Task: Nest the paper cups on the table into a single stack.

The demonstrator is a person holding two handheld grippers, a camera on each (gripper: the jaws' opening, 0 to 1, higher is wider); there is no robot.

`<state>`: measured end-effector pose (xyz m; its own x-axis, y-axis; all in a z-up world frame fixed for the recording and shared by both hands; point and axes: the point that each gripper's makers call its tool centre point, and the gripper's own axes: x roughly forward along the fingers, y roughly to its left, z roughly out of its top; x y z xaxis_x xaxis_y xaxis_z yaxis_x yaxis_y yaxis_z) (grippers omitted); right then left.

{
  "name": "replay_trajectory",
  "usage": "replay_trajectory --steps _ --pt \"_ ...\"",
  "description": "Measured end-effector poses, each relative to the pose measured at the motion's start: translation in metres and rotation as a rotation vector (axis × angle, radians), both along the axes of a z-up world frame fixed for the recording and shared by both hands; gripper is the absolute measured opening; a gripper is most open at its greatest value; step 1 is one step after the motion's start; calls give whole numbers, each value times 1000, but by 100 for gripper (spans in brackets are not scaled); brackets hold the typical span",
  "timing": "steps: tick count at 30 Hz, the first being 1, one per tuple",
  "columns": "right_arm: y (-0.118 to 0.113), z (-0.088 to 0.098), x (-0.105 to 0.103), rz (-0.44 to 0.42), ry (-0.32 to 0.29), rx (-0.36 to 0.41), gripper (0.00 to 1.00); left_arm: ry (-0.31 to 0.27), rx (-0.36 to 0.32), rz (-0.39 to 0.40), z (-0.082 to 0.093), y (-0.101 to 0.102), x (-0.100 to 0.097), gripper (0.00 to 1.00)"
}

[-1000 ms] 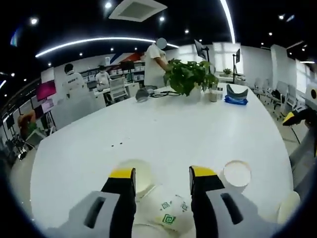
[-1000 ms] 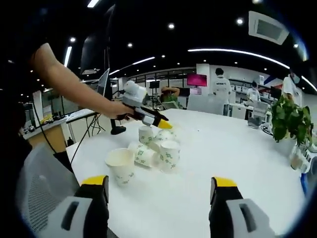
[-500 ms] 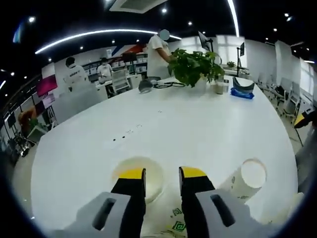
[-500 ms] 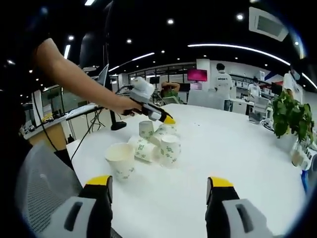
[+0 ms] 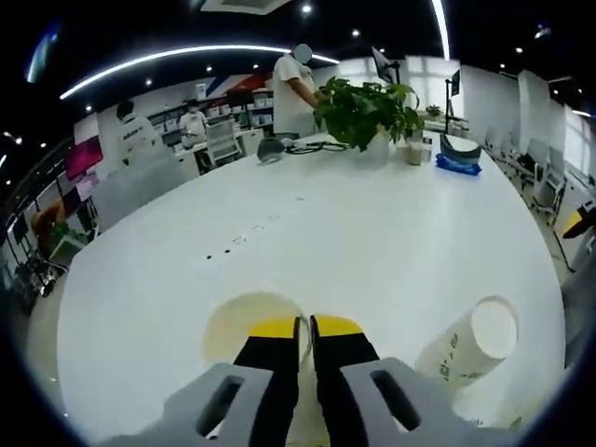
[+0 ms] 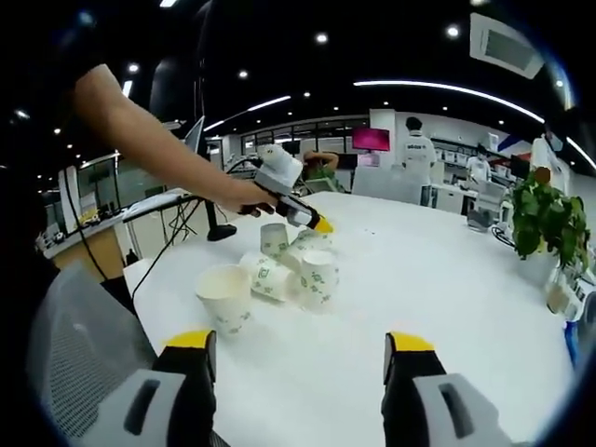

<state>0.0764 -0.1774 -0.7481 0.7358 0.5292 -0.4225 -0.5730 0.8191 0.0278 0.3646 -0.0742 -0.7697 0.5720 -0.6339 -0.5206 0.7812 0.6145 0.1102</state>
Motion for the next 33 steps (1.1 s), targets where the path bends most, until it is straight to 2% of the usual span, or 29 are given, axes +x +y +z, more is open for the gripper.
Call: replay_trajectory --steps 12,15,21,24,27,33 --pt "-3 3 2 -21 -11 0 71 -27 -13 25 8 8 11 0" --pt "-3 4 2 -22 -13 2 71 -41 -30 33 21 9 10 0" --pt "-2 5 2 -12 -20 5 72 -62 -46 37 33 11 11 0" --pt "0 6 1 -6 -24 9 73 -81 -59 35 51 12 4 0" --pt "2 7 0 4 -28 12 74 -89 -75 -3 66 8 -9 0" --pt "3 8 -1 15 -32 9 74 -128 -75 -26 90 11 -23 0"
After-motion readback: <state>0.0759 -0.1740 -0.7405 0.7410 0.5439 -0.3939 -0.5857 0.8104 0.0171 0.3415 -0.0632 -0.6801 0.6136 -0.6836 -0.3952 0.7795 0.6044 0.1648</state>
